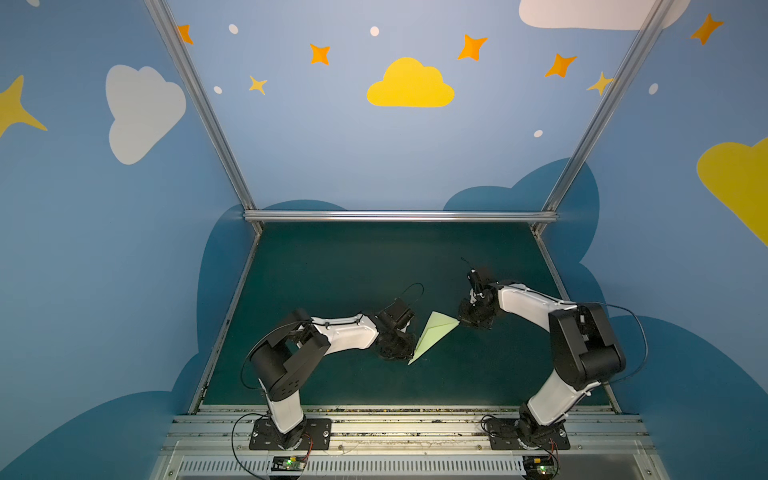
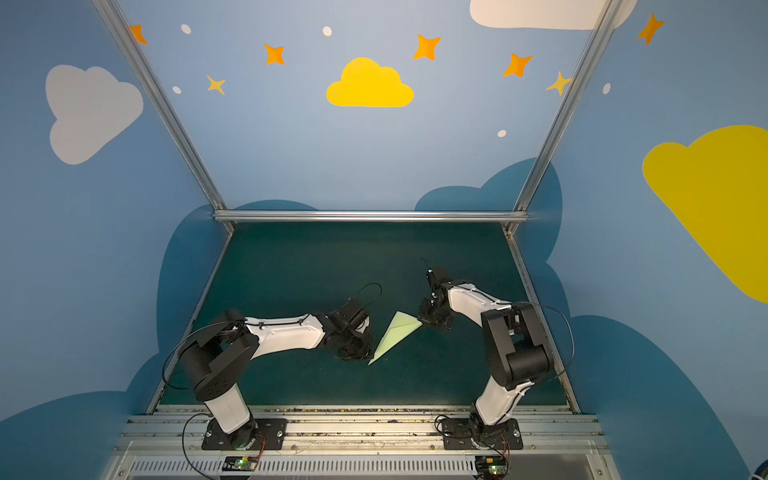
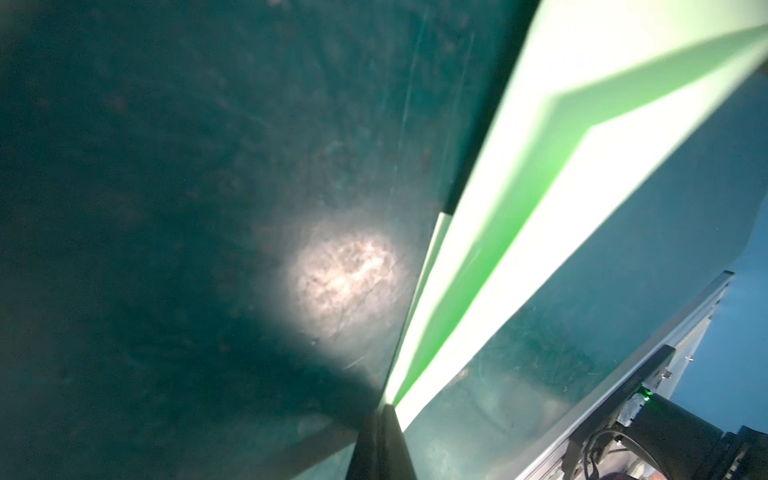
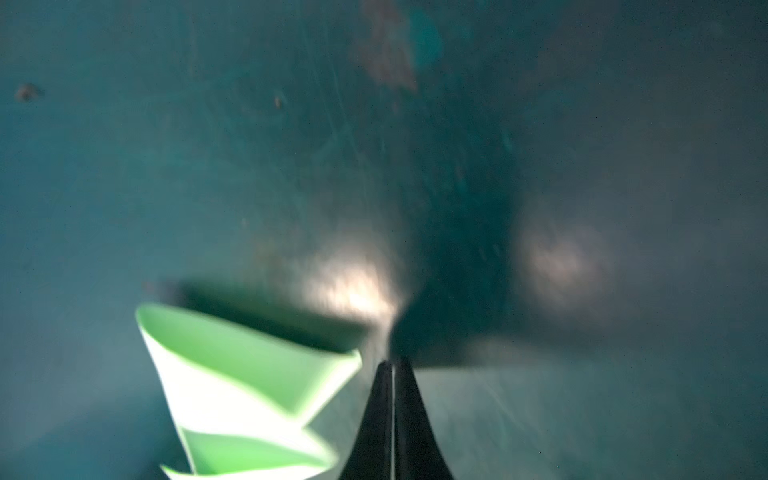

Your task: Fold a paper plane with a square sheet of paper (fold left side to right side)

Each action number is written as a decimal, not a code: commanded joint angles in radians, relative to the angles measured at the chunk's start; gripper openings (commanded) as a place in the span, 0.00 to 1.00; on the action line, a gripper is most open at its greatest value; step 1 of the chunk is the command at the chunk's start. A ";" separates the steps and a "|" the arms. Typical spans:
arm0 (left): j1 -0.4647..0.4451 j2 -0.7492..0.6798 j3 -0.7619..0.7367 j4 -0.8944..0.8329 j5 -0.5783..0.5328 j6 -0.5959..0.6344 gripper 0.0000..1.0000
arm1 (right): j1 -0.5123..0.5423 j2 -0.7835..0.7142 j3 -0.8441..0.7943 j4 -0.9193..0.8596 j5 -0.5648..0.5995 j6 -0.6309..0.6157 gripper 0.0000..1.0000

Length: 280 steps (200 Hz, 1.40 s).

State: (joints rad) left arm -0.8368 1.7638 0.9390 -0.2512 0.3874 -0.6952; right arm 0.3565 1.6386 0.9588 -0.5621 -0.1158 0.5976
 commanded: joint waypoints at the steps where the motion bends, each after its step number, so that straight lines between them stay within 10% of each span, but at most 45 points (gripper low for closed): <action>1: 0.009 0.000 0.024 -0.078 -0.014 0.022 0.03 | 0.045 -0.145 -0.036 0.018 -0.050 -0.019 0.00; 99: 0.006 -0.164 -0.007 -0.027 0.034 -0.116 0.03 | 0.261 -0.201 -0.217 0.302 -0.157 0.094 0.00; 280: -0.042 -0.006 -0.046 0.207 -0.066 -0.338 0.03 | 0.278 -0.019 -0.250 0.424 -0.170 0.099 0.00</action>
State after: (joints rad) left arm -0.8742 1.7267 0.8856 -0.0521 0.3447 -1.0290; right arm 0.6273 1.6001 0.7361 -0.1497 -0.2859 0.6853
